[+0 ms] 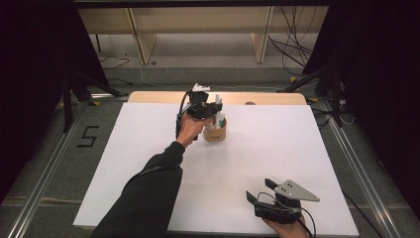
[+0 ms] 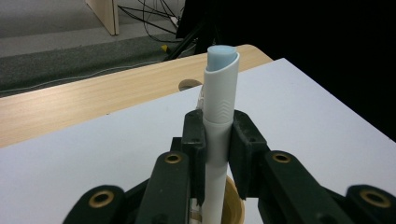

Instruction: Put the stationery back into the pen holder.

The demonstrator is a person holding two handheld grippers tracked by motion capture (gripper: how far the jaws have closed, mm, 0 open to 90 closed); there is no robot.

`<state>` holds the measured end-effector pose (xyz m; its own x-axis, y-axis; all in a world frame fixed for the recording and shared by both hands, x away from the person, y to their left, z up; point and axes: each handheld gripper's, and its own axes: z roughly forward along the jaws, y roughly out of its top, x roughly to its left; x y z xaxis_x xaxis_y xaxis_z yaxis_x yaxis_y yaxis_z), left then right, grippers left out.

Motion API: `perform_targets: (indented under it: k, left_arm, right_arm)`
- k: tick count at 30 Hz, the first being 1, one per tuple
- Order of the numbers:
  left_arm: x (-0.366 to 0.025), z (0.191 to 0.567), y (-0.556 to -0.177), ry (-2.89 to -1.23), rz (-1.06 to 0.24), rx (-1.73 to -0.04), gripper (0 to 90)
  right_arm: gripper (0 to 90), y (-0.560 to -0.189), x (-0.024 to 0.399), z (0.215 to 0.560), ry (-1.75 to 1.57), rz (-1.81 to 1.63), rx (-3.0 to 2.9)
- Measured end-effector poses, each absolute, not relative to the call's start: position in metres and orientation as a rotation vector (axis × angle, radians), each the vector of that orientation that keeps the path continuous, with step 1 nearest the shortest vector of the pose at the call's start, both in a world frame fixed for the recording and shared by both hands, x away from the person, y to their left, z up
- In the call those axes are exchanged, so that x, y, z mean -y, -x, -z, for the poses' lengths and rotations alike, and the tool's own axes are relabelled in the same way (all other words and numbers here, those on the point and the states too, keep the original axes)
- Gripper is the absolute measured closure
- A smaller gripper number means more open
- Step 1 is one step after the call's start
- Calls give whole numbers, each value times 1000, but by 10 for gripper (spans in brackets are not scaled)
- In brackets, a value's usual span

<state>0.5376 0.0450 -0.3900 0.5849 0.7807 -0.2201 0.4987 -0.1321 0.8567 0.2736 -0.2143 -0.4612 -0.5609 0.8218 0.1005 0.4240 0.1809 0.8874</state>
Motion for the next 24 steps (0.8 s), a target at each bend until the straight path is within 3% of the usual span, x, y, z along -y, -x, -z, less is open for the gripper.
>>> perform_targets:
  k: [24]
  left_arm:
    - [-44, 397, -532, -1810, -365, -1038, 770]
  right_arm:
    - [236, -274, 214, 462, -1181, -1347, -2068]
